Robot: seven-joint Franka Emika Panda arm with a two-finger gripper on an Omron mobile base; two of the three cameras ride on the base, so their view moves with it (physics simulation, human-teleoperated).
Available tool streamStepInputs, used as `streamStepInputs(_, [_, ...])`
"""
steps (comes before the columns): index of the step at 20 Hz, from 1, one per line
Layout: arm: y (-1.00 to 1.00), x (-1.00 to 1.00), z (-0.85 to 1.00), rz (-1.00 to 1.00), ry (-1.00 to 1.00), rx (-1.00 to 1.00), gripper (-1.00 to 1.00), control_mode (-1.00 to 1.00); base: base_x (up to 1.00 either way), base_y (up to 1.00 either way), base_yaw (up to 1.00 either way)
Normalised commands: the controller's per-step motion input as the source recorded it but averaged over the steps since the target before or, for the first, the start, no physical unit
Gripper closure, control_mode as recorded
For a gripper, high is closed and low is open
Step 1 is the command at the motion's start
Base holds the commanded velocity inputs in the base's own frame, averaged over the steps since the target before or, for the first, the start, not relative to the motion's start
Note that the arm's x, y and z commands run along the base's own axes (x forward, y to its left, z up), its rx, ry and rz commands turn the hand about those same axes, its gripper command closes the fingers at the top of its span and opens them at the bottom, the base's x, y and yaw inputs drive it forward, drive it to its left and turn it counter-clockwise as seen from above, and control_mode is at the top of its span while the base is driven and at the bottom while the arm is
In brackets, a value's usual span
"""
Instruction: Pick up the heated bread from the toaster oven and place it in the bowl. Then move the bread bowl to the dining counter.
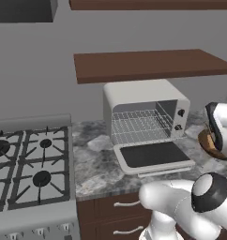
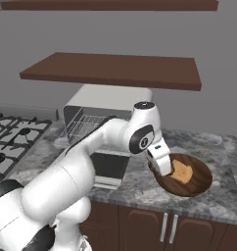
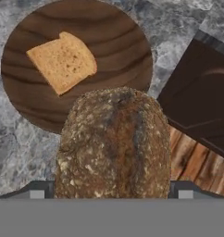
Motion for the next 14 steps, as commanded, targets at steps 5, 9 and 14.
streamStepInputs(5, [-0.77, 0.39, -0.43, 0.00, 0.14, 0.02, 1.00, -1.00, 0.00, 0.00, 0.00])
streamStepInputs(9, [-0.57, 0.42, -0.74, 0.00, 0.01, 0.00, 1.00, -1.00, 0.00, 0.00, 0.00])
streamStepInputs(14, [-0.31, 0.57, -0.68, 0.00, -0.04, 0.00, 1.00, -1.00, 0.00, 0.00, 0.00])
